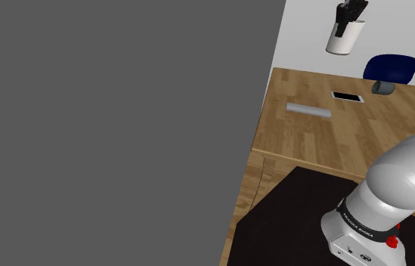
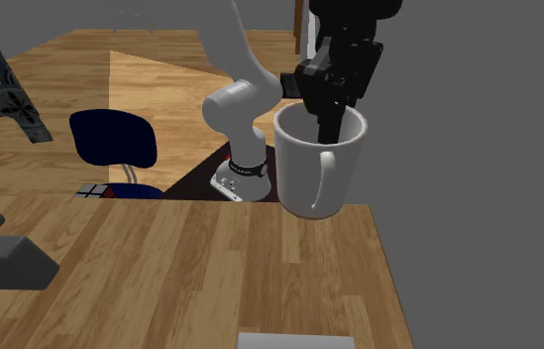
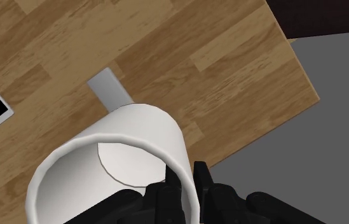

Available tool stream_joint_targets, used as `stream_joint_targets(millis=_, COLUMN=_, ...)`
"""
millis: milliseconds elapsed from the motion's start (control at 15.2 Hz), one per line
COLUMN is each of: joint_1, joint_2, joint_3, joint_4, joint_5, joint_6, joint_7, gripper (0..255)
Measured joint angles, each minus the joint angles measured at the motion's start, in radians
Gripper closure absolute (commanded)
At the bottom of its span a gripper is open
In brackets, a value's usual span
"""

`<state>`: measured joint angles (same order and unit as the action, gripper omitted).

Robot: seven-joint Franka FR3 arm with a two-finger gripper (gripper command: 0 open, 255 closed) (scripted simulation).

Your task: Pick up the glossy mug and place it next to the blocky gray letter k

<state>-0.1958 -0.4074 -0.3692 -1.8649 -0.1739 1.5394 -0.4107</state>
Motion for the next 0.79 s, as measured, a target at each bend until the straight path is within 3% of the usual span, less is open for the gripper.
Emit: stream_joint_targets(millis=792, joint_1=0.005, joint_2=0.053, joint_3=-0.006, joint_4=0.197, joint_5=0.014, joint_6=-0.145, joint_7=-0.03, gripper=255)
